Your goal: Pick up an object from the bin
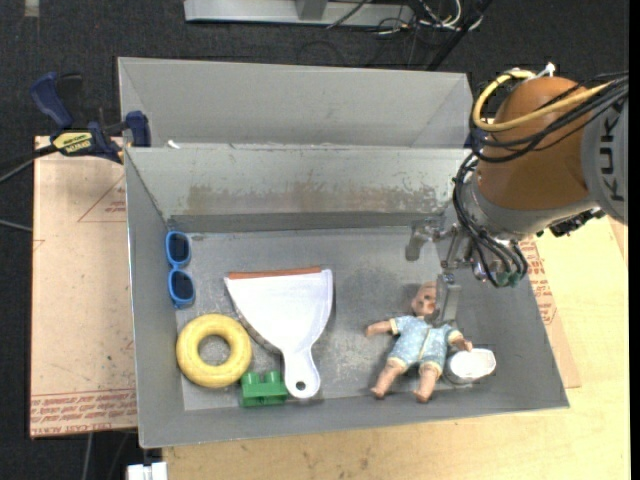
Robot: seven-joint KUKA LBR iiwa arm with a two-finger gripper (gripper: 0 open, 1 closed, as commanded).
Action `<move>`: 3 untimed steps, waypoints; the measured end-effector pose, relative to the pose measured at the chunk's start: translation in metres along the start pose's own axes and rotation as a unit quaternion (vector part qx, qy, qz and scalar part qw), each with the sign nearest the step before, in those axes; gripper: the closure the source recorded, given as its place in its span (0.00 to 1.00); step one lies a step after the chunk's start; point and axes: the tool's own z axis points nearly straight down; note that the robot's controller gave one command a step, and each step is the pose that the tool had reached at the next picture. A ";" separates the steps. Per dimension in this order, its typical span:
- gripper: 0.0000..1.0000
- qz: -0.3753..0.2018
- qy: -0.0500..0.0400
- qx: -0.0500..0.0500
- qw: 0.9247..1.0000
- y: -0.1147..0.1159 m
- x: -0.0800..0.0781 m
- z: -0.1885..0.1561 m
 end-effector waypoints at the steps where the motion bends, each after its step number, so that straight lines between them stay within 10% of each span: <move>1: 0.00 -0.001 -0.004 0.000 1.000 0.000 -0.002 -0.004; 3: 0.00 -0.131 -0.003 0.000 0.991 -0.014 0.008 0.054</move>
Offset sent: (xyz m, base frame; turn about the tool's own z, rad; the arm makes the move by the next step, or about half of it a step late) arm -0.0422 -0.0242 -0.1224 -0.2924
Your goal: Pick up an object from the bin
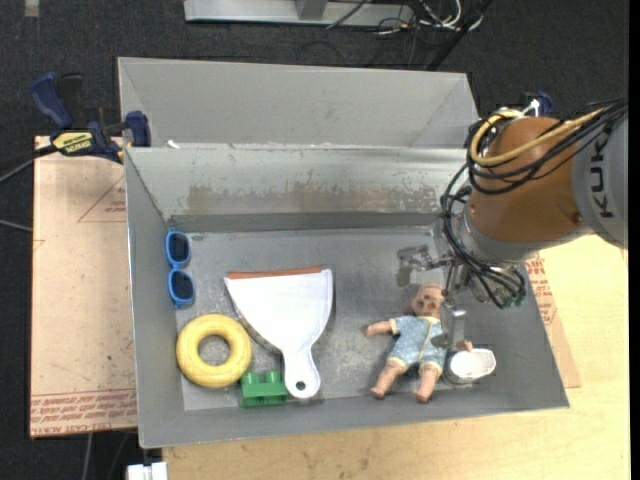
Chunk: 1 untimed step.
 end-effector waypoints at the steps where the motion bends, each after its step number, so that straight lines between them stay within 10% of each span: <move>1: 0.00 -0.095 -0.003 0.002 0.995 0.011 0.016 0.031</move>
Offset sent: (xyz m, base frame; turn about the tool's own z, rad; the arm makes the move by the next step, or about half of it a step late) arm -0.0032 -0.0253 -0.0755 -0.2314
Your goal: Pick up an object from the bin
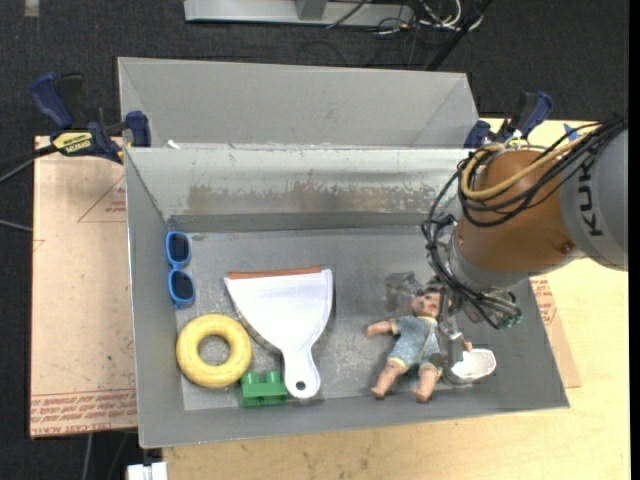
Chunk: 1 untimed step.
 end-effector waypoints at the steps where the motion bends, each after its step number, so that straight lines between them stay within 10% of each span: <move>1: 0.00 0.021 0.002 -0.003 1.000 -0.006 0.003 0.023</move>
Offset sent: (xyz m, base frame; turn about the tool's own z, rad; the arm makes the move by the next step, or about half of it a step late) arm -0.0340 0.0022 -0.0444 -0.3927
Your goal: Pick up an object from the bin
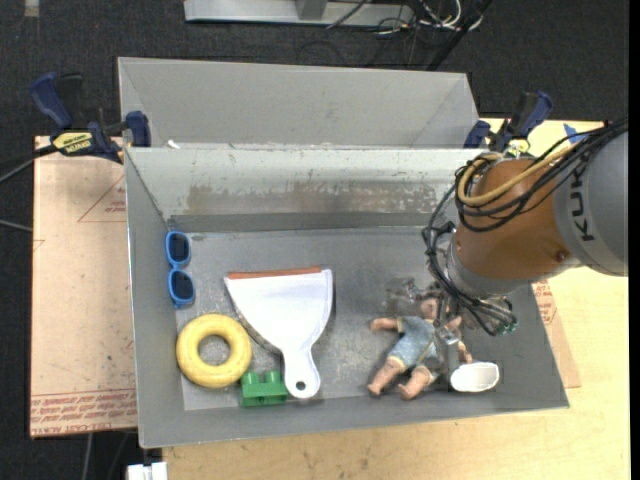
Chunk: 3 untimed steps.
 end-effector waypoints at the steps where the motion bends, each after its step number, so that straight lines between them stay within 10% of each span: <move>1: 1.00 -0.215 -0.005 0.008 0.976 0.019 0.024 0.018; 3: 1.00 -0.216 -0.005 0.008 0.976 0.019 0.024 0.018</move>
Offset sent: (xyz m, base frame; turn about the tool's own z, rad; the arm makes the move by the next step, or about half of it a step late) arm 0.0000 0.0000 0.0000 0.0000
